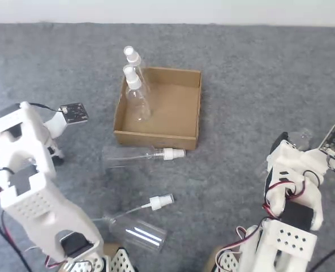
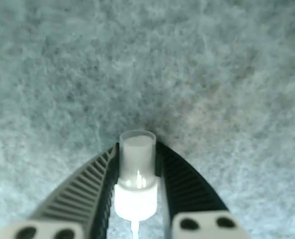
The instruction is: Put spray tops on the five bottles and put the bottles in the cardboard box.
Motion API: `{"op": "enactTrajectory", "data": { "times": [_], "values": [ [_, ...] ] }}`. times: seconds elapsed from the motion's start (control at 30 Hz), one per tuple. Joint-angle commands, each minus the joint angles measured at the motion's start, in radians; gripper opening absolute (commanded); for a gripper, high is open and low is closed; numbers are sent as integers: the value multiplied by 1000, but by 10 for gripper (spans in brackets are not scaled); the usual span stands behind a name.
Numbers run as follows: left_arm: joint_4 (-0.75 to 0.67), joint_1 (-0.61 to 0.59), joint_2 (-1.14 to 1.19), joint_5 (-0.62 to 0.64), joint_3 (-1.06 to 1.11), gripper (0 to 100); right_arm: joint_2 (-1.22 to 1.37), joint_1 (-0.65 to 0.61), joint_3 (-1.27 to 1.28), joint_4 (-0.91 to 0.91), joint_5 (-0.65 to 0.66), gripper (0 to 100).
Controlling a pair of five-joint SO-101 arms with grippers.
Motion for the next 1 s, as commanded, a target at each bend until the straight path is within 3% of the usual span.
{"op": "enactTrajectory", "data": {
  "times": [0.0, 0.33, 0.6, 0.9, 0.97],
  "values": [
    [-9, 0, -3, 11, -48, 13, -15, -8, -12, -16, 21, 20],
    [126, 2, -227, 15, -48, 12, -15, -7, -12, -15, 21, 20],
    [221, 31, -367, 184, -47, 12, -18, -7, -3, -16, 21, 20],
    [425, 21, -529, 196, -45, 12, -24, -8, 8, -16, 21, 20],
    [437, 21, -574, 252, -44, 12, -24, -8, 8, -15, 21, 20]
  ]
}}
